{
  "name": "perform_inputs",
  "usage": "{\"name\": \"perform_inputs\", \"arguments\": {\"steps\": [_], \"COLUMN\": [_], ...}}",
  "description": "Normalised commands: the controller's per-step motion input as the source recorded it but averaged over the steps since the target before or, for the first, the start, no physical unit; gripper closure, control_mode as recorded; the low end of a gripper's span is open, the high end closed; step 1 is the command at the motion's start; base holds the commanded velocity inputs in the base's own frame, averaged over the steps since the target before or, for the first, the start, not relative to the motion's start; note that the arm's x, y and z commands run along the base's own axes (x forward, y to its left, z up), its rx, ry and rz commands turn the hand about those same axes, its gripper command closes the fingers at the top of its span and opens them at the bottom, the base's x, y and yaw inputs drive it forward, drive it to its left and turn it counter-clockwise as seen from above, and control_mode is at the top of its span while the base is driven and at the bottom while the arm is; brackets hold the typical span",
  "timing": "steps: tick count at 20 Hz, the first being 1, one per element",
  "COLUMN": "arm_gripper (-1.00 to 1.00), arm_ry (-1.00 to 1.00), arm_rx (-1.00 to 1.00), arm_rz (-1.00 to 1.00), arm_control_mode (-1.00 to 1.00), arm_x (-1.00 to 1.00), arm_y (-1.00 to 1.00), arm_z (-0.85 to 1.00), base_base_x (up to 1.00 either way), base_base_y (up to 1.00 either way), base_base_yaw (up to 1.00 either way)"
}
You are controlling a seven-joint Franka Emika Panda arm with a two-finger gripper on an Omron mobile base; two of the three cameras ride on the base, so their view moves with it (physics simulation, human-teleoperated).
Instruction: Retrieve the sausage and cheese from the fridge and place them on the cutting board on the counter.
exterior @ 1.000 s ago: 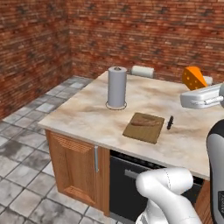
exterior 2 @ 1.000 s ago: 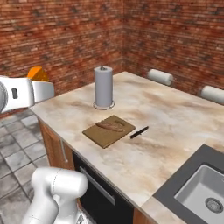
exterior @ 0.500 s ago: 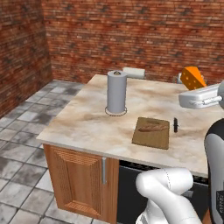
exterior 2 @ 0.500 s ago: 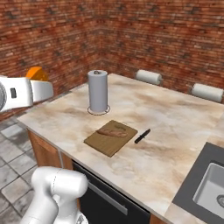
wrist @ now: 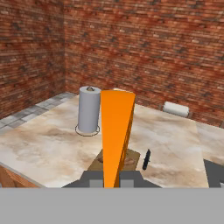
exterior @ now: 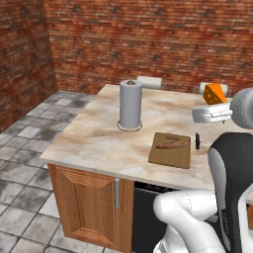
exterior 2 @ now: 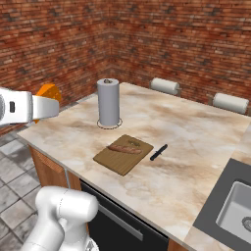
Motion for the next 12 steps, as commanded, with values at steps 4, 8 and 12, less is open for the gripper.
{"name": "perform_inputs", "arguments": {"steps": [4,8,12], "arm_gripper": [1.00,1.00,1.00], "arm_ry": [0.10,0.26,0.41], "arm_rx": [0.00,0.00,0.00], "arm_rz": [-0.02,0.00,0.00], "arm_control_mode": [-1.00,-1.00,-1.00], "arm_x": [0.07,0.29,0.56], "arm_y": [-0.01,0.00,-0.06], "arm_z": [-0.21,-0.31,-0.26], "base_base_x": [0.00,0.00,0.00], "base_base_y": [0.00,0.00,0.00], "base_base_yaw": [0.00,0.00,0.00]}}
